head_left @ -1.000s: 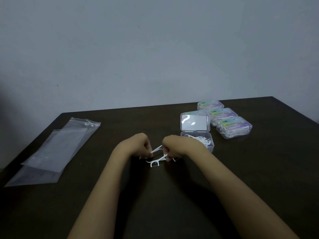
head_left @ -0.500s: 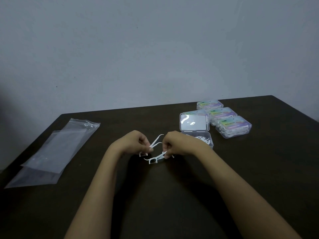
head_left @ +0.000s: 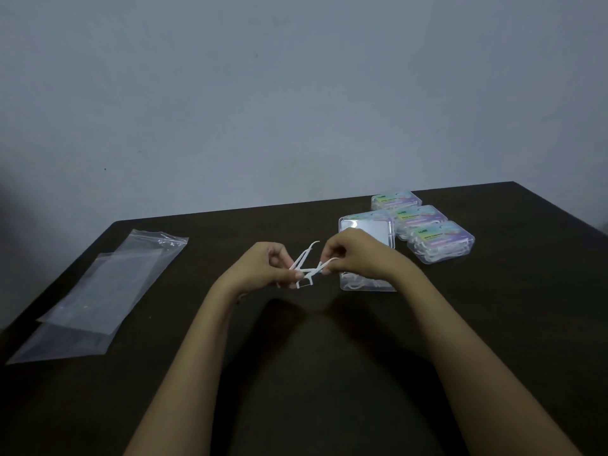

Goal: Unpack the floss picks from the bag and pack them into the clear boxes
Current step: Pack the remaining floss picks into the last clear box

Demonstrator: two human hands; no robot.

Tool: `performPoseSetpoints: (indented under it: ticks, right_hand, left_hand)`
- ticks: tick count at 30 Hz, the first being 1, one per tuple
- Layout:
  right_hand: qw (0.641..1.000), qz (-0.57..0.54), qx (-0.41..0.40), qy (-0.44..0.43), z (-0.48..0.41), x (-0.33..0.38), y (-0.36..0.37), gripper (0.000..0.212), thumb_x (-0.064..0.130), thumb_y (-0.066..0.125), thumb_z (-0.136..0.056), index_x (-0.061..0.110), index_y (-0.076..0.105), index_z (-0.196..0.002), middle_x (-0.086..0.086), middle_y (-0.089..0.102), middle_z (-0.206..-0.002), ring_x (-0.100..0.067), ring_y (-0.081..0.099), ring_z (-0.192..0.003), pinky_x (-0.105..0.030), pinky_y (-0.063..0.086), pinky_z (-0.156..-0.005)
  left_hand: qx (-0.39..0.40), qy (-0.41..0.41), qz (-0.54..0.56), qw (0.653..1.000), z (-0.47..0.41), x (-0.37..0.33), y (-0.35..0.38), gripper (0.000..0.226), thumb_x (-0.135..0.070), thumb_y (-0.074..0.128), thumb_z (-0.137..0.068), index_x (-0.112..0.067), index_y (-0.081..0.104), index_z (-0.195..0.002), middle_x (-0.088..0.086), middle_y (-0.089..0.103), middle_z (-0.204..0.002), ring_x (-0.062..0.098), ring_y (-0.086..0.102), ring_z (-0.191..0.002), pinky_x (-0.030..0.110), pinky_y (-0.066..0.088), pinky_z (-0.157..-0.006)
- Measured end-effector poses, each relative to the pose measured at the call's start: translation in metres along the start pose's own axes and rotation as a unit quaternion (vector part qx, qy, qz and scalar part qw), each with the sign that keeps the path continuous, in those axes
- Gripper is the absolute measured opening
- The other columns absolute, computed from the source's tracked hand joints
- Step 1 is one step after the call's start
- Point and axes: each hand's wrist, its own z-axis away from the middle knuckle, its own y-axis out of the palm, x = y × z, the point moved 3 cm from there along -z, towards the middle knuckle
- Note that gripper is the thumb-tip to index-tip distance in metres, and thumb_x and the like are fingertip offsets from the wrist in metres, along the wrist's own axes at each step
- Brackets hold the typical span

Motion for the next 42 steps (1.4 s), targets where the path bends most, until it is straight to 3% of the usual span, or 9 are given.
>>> performPoseSetpoints:
  ticks: [4, 7, 10, 19, 26, 30, 35, 38, 42]
  right_hand:
    - [0.999, -0.007, -0.038, 0.017, 0.009, -0.016, -0.024, 0.007, 0.014, 0.070, -0.079, 0.013, 0.070, -0.086, 0.002, 0.063, -0.073, -0.005, 0.051, -0.062, -0.011, 0.042, -0.056]
    - [0.996, -0.014, -0.077, 0.045, 0.016, -0.034, -0.040, 0.010, 0.014, 0.071, -0.079, 0.011, 0.071, -0.088, -0.008, 0.067, -0.083, -0.015, 0.057, -0.074, -0.024, 0.047, -0.066]
    - [0.990, -0.065, -0.091, 0.088, 0.023, -0.054, -0.047, 0.002, 0.013, 0.069, -0.081, 0.015, 0.067, -0.081, -0.013, 0.068, -0.086, -0.021, 0.061, -0.079, -0.022, 0.047, -0.068]
    - [0.978, -0.133, -0.087, 0.132, 0.023, -0.072, -0.044, 0.015, 0.008, 0.071, -0.077, 0.009, 0.071, -0.092, -0.007, 0.070, -0.087, -0.016, 0.065, -0.083, -0.016, 0.049, -0.068]
    - [0.976, -0.148, -0.075, 0.140, 0.026, -0.083, -0.049, 0.015, 0.004, 0.069, -0.078, 0.017, 0.070, -0.085, -0.006, 0.071, -0.085, -0.019, 0.066, -0.088, -0.031, 0.049, -0.089]
    - [0.973, -0.156, -0.085, 0.149, 0.027, -0.087, -0.051, 0.012, 0.007, 0.068, -0.080, 0.015, 0.070, -0.089, -0.011, 0.070, -0.096, -0.024, 0.065, -0.090, -0.026, 0.052, -0.075]
    - [0.973, -0.150, -0.097, 0.149, 0.026, -0.087, -0.052, 0.013, 0.008, 0.067, -0.082, 0.010, 0.069, -0.094, -0.012, 0.069, -0.091, -0.014, 0.057, -0.064, -0.018, 0.045, -0.063]
    - [0.969, -0.161, -0.125, 0.141, 0.027, -0.086, -0.054, 0.012, 0.007, 0.066, -0.082, 0.008, 0.069, -0.094, -0.012, 0.070, -0.086, -0.009, 0.055, -0.055, -0.017, 0.047, -0.063]
    - [0.953, -0.163, -0.209, 0.150, 0.026, -0.088, -0.057, 0.013, 0.012, 0.061, -0.088, 0.006, 0.065, -0.098, -0.001, 0.063, -0.072, -0.007, 0.050, -0.049, -0.012, 0.042, -0.049]
  left_hand:
    - [-0.057, 0.047, 0.023, 0.997, -0.011, -0.011, 0.022, 0.018, -0.006, 0.071, -0.077, -0.012, 0.055, -0.073, 0.000, 0.069, -0.064, 0.008, 0.066, -0.061, 0.019, 0.048, -0.057]
    - [-0.098, 0.082, 0.025, 0.991, -0.025, -0.022, 0.041, 0.021, -0.006, 0.070, -0.079, -0.015, 0.052, -0.072, 0.005, 0.069, -0.073, 0.013, 0.065, -0.068, 0.026, 0.052, -0.065]
    - [-0.119, 0.108, -0.024, 0.987, -0.038, -0.036, 0.057, 0.025, -0.008, 0.070, -0.079, -0.017, 0.050, -0.068, 0.000, 0.064, -0.075, 0.006, 0.058, -0.064, 0.013, 0.046, -0.054]
    - [-0.123, 0.115, -0.148, 0.974, -0.055, -0.039, 0.071, 0.034, -0.010, 0.076, -0.071, -0.020, 0.045, -0.062, -0.001, 0.058, -0.078, 0.008, 0.051, -0.066, 0.016, 0.039, -0.056]
    - [-0.100, 0.118, -0.140, 0.978, -0.053, -0.035, 0.075, 0.038, -0.009, 0.080, -0.067, -0.017, 0.043, -0.063, 0.012, 0.065, -0.085, 0.019, 0.062, -0.074, 0.025, 0.048, -0.063]
    - [-0.128, 0.145, -0.137, 0.971, -0.053, -0.036, 0.082, 0.037, -0.003, 0.073, -0.074, -0.019, 0.043, -0.061, 0.012, 0.065, -0.082, 0.019, 0.063, -0.074, 0.027, 0.050, -0.067]
    - [-0.145, 0.164, -0.156, 0.963, -0.056, -0.036, 0.087, 0.019, -0.013, 0.074, -0.075, -0.017, 0.056, -0.076, 0.005, 0.068, -0.084, 0.017, 0.064, -0.079, 0.040, 0.052, -0.081]
    - [-0.102, 0.180, -0.168, 0.964, -0.060, -0.035, 0.093, 0.015, -0.016, 0.074, -0.076, -0.017, 0.063, -0.085, 0.003, 0.070, -0.094, 0.018, 0.064, -0.092, 0.045, 0.046, -0.093]
    - [-0.139, 0.199, -0.150, 0.958, -0.057, -0.034, 0.091, 0.018, -0.021, 0.066, -0.084, -0.015, 0.065, -0.100, -0.004, 0.065, -0.100, 0.014, 0.059, -0.097, 0.034, 0.046, -0.093]
